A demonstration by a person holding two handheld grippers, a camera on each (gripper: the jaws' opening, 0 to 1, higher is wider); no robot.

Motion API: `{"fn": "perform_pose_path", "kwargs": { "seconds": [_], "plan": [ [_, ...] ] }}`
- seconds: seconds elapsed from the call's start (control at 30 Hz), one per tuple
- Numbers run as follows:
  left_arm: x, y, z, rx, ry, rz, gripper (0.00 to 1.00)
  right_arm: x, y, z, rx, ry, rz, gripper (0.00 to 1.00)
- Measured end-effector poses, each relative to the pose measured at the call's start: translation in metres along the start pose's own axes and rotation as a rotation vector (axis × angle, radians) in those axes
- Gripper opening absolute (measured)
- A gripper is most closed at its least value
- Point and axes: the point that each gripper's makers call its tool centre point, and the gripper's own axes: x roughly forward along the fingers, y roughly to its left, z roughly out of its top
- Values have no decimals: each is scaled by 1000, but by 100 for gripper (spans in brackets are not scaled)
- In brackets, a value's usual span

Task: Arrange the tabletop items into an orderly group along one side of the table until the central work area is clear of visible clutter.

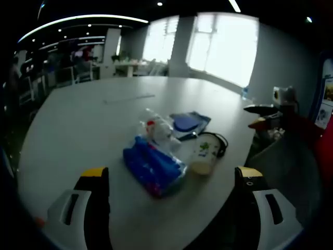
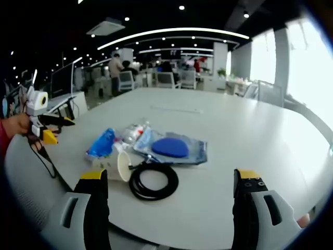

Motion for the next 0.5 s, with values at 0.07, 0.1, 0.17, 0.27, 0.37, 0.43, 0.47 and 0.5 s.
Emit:
{"fn": "perform_pose_path", "kwargs": {
  "seconds": [0.07, 0.1, 0.17, 0.27, 0.37, 0.43, 0.47, 0.5],
  "plan": [
    [0, -1, 0, 2, 3, -1, 98, -1, -2, 0, -1, 0, -6, 100],
    [1, -1, -1, 3, 5, -1, 98, -2, -3, 0, 0, 1, -6, 100],
    [1, -1, -1, 6, 8, -3, 98, -3, -3, 0, 0, 0, -8, 100],
    [1, -2, -1, 7, 10, -3, 98, -3, -4, -1, 0, 2, -9, 100],
    [1, -2, -2, 8, 12, -2, 98, -3, -5, -3, 1, 7, -8, 100],
    [1, -2, -2, 8, 14, -3, 98, -2, -4, -3, 2, 5, -7, 100],
    [2, -2, -2, 10, 15, -3, 98, -2, -4, -3, 1, 5, -7, 100],
    [2, -2, -2, 11, 16, -3, 98, -2, -4, -2, 0, 4, -7, 100]
  ]
}}
